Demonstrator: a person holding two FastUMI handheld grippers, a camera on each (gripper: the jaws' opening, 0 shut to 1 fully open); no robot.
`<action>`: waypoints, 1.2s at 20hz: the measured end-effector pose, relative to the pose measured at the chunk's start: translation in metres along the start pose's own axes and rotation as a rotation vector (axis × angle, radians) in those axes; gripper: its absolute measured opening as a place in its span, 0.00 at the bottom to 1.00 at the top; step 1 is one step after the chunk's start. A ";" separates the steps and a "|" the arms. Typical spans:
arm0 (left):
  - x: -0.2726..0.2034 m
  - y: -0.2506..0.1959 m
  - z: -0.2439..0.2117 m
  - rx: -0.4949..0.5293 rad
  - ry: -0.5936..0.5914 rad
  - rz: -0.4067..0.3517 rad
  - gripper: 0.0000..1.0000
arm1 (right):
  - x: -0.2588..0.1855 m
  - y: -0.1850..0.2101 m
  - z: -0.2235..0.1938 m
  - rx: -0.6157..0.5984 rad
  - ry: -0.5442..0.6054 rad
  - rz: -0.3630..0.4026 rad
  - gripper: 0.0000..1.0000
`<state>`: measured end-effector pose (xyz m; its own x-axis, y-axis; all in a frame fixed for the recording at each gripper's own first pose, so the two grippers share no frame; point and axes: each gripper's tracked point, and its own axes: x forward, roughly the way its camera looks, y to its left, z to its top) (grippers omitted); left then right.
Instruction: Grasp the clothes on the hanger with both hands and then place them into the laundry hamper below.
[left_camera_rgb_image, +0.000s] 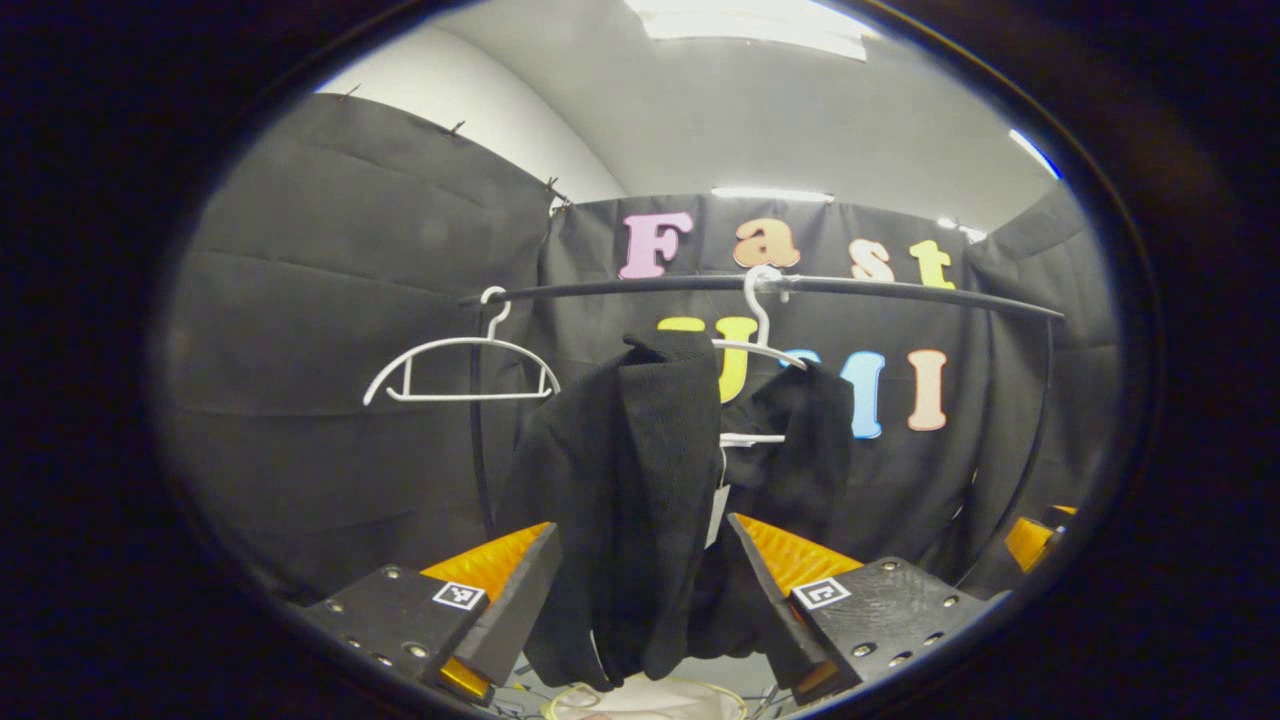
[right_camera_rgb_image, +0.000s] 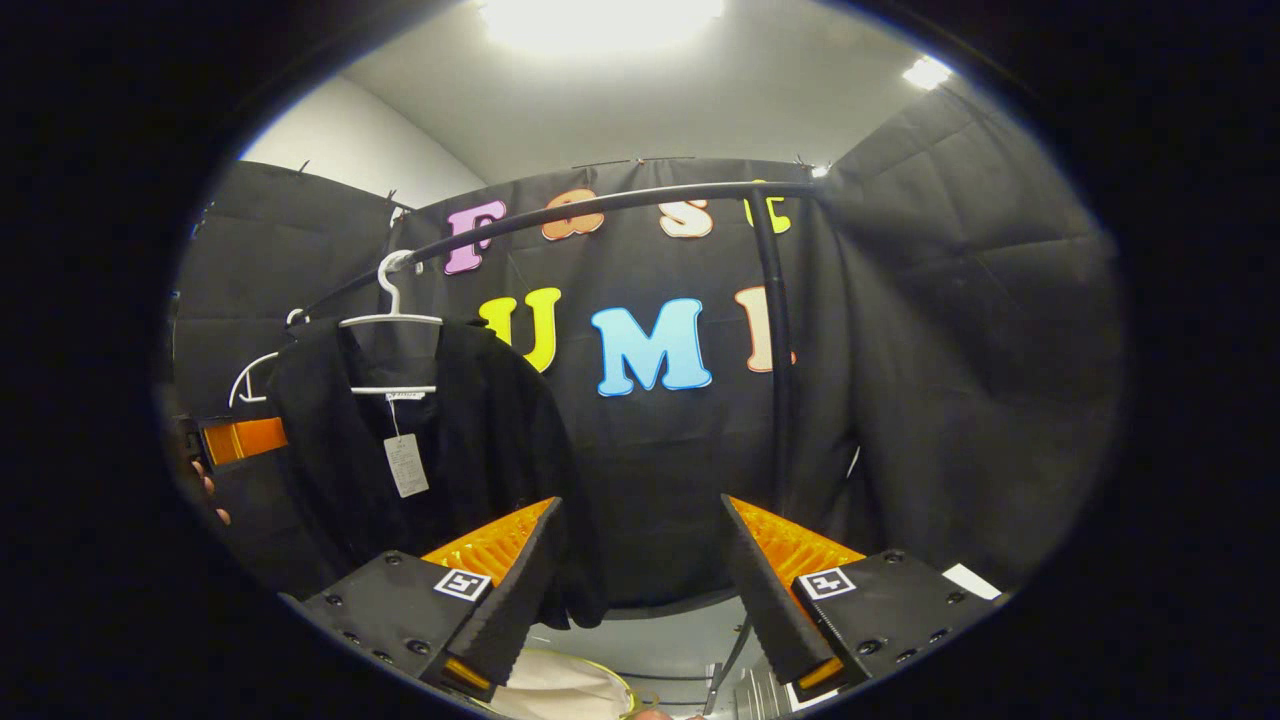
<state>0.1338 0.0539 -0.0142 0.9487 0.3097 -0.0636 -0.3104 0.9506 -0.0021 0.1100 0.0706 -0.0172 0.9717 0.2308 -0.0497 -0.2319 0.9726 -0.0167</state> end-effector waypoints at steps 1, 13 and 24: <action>0.007 -0.002 0.003 -0.005 -0.001 0.003 0.94 | 0.008 0.000 0.000 0.004 -0.001 0.007 0.96; 0.092 -0.033 -0.004 0.008 0.013 0.071 0.94 | 0.075 0.000 -0.016 0.038 0.042 0.092 0.98; 0.144 -0.029 -0.015 0.108 0.029 0.197 0.94 | 0.125 0.006 -0.019 0.019 0.018 0.177 0.98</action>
<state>0.2783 0.0708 -0.0386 0.8679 0.4902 -0.0809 -0.4797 0.8692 0.1201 0.2295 0.1046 -0.0423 0.9147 0.3984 -0.0677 -0.3984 0.9171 0.0132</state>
